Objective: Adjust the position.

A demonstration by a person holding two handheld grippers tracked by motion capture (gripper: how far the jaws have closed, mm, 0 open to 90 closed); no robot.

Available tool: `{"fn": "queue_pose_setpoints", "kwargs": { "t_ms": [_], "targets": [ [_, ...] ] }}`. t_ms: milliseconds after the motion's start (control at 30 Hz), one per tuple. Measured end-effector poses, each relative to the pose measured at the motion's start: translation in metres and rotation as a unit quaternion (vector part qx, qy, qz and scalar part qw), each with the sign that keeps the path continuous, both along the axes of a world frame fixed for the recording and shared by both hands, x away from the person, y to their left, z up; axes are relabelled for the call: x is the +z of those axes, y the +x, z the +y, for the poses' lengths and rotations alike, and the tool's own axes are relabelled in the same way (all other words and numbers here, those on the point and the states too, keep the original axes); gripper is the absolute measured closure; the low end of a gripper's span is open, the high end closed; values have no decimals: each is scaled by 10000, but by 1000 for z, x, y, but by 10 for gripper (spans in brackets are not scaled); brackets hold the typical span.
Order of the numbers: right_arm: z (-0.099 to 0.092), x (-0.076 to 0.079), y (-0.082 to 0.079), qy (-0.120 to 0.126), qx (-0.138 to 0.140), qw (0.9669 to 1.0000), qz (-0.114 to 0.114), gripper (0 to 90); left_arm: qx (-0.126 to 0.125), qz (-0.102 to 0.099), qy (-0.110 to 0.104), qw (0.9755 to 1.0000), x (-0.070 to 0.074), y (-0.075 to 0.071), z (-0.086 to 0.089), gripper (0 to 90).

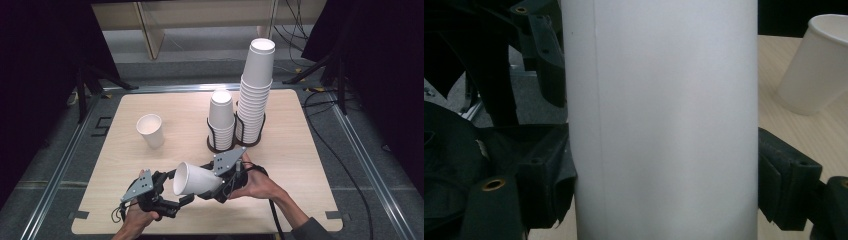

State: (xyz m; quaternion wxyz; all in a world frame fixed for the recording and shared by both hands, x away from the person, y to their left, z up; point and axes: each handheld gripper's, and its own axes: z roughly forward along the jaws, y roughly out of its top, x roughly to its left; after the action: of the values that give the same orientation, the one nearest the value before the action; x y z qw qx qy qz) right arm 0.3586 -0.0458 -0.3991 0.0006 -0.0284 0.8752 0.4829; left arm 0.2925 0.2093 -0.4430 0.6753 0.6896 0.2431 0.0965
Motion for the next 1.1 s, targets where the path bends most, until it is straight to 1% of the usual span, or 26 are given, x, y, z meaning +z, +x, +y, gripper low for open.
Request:
{"fn": "queue_pose_setpoints", "kwargs": {
  "t_ms": [33, 133, 167, 200, 367, 400, 500, 600, 633, 733, 767, 800, 833, 867, 900, 933, 967, 1000, 1033, 1067, 1100],
  "targets": [
    [1, -1, 0, -13, 31, 10000, -16, 227, 13, -24, 19, 10000, 0, 0, -1, 61],
    [5, -4, -2, -42, 67, 10000, 32, 227, 28, -22, -26, 10000, 0, -1, -2, 46],
    [6, -5, -2, -45, 81, 9999, 38, 227, 49, -54, -37, 10000, 0, -1, -1, 42],
    [7, -7, -3, -28, 103, 9999, 77, 227, 44, -59, -40, 10000, 0, -1, -1, 34],
    [11, -11, -4, -13, 166, 9998, 120, 227, -12, -84, -104, 9999, 0, -1, 0, 33],
    [11, -11, -4, 16, 189, 9998, 78, 226, -11, -103, -100, 9999, 1, -1, 0, 39],
    [11, -12, -3, 35, 190, 9998, 111, 226, -15, -134, -81, 9999, 1, -1, 0, 53],
    [11, -14, -3, 40, 162, 9998, 94, 223, -33, -91, -105, 9999, 2, 0, 2, 76],
    [11, -15, -3, 45, 136, 9997, 200, 221, -29, -109, -111, 9999, 2, 0, 2, 83],
    [12, -18, -2, 12, 118, 9996, 267, 211, -18, -163, 16, 9999, 3, -1, 1, 104],
    [13, -19, -2, 30, 113, 9996, 254, 206, -10, -164, 40, 9999, 4, -1, 1, 109],
    [13, -20, -2, 32, 78, 9996, 259, 201, 4, -164, 75, 9998, 4, -1, 1, 113],
    [13, -20, -2, 3, 15, 9994, 353, 193, 36, -170, 95, 9998, 5, -1, 1, 117],
    [13, -20, -1, -14, -51, 9993, 365, 178, 43, -174, 113, 9998, 5, -1, 2, 119],
    [12, -20, -1, -65, -114, 9993, 346, 163, 44, -174, 107, 9998, 5, 0, 2, 121],
    [12, -20, 0, -116, -147, 9993, 331, 161, 92, -156, 189, 9997, 6, -1, 3, 122],
    [10, -19, -1, -161, -193, 9991, 331, 162, 133, -154, 323, 9993, 7, 0, 4, 124],
    [9, -18, 0, -220, -261, 9991, 247, 160, 171, -106, 348, 9992, 7, 0, 3, 124],
    [8, -16, -1, -291, -321, 9989, 177, 158, 186, -110, 480, 9986, 8, 0, 5, 125],
    [7, -14, -1, -330, -366, 9987, 118, 159, 213, -63, 558, 9982, 7, 0, 5, 126],
    [6, -12, -1, -391, -410, 9984, 56, 160, 220, -59, 659, 9976, 7, 1, 5, 126]
  ]
}}
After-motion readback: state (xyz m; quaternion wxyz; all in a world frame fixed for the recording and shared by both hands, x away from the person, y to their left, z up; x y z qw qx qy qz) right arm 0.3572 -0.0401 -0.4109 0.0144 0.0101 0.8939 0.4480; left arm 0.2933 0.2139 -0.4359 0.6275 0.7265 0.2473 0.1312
